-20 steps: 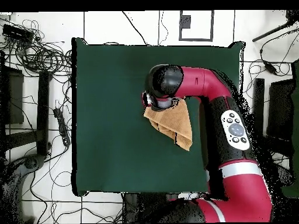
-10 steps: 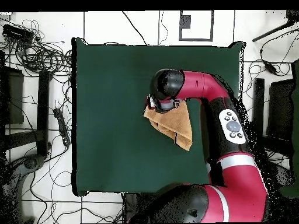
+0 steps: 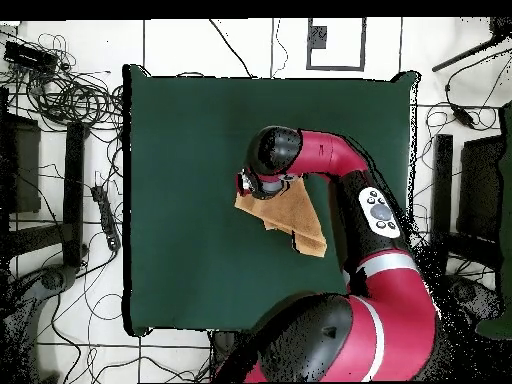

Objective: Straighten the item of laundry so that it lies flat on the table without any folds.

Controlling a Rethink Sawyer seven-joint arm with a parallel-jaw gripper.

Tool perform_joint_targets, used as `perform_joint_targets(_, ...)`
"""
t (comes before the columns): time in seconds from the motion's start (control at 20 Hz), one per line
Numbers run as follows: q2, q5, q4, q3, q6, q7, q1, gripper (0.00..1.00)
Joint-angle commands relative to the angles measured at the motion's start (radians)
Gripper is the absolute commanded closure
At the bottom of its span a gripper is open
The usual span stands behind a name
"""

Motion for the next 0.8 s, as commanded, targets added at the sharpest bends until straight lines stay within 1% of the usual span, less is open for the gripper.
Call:
perform_joint_targets(0.05, 0.099, 0.112, 0.029, 0.168, 0.094, -0.129, 0.043, 0.00)
perform_joint_targets(0.1, 0.101, 0.121, 0.025, 0.173, 0.103, -0.124, 0.045, 0.00)
perform_joint_targets(0.2, 0.106, 0.100, 0.001, 0.167, 0.104, -0.145, 0.055, 0.00)
perform_joint_targets(0.35, 0.116, 0.049, -0.019, 0.144, 0.054, -0.176, 0.066, 0.00)
perform_joint_targets(0.45, 0.105, 0.031, 0.002, 0.126, -0.038, -0.124, 0.068, 0.00)
perform_joint_targets(0.55, 0.067, 0.024, 0.064, 0.108, -0.162, -0.034, 0.062, 0.00)
perform_joint_targets(0.7, 0.031, 0.007, 0.097, 0.077, -0.210, 0.030, 0.072, 0.00)
perform_joint_targets(0.8, 0.031, 0.007, 0.101, 0.073, -0.231, 0.047, 0.071, 0.00)
